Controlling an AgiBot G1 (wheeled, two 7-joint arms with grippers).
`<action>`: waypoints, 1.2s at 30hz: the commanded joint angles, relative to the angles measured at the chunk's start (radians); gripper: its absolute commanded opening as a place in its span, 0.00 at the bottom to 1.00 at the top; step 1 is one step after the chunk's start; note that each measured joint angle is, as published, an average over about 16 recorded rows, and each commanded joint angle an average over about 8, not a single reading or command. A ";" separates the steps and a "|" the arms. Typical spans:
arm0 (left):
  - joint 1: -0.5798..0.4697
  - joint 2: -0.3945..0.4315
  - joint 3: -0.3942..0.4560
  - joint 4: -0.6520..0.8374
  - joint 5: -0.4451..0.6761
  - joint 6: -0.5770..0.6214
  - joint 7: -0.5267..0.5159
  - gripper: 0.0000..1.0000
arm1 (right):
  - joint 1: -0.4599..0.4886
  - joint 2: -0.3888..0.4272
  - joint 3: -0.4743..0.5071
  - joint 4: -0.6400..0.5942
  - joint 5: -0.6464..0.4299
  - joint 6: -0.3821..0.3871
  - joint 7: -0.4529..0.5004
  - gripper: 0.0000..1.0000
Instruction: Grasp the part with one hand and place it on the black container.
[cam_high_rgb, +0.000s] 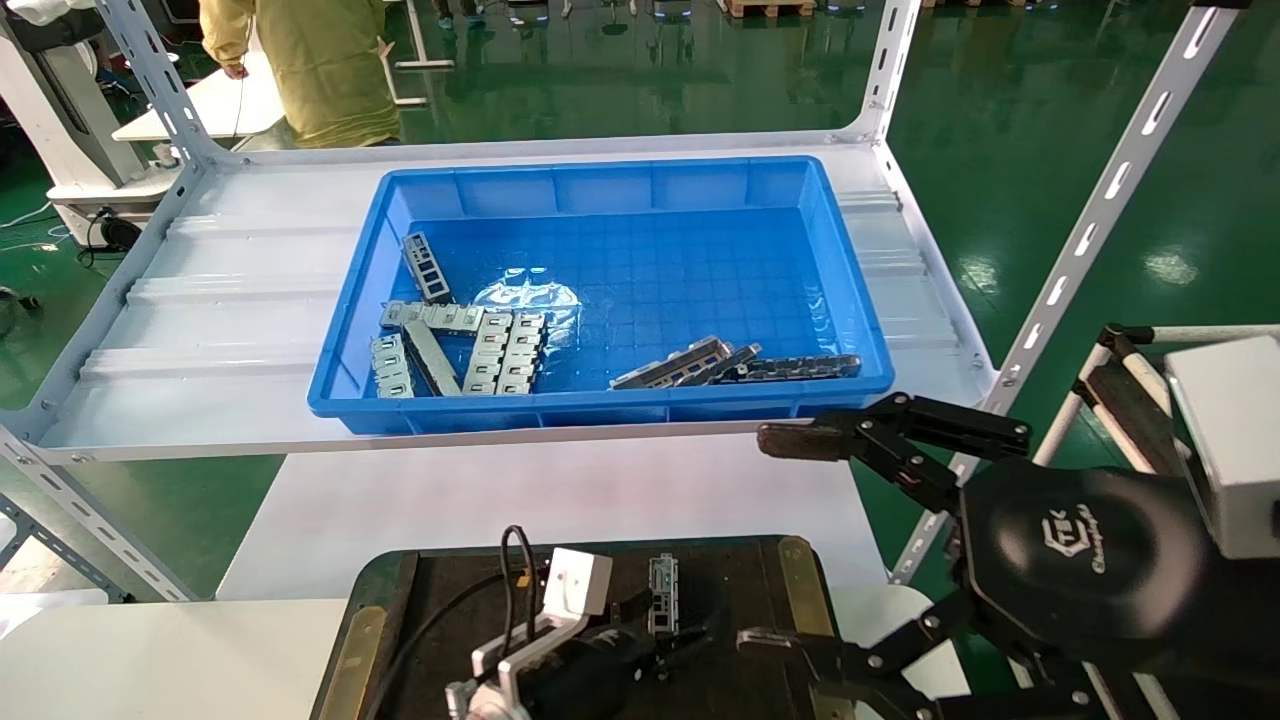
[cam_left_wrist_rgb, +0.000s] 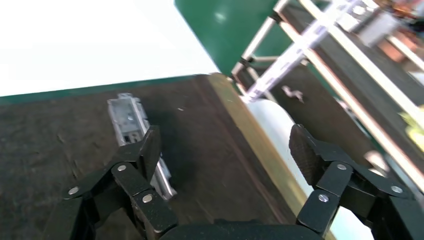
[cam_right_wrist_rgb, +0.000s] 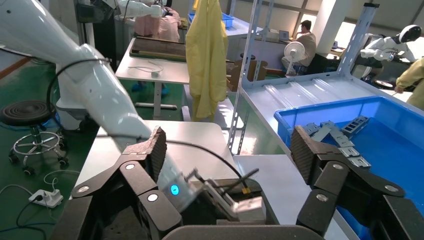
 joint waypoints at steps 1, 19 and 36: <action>-0.008 -0.051 -0.012 -0.054 0.013 0.058 -0.015 1.00 | 0.000 0.000 0.000 0.000 0.000 0.000 0.000 1.00; 0.007 -0.287 -0.308 -0.076 -0.141 0.668 0.368 1.00 | 0.000 0.000 0.000 0.000 0.000 0.000 0.000 1.00; 0.110 -0.417 -0.500 0.012 -0.418 1.198 0.804 1.00 | 0.000 0.000 -0.001 0.000 0.001 0.000 0.000 1.00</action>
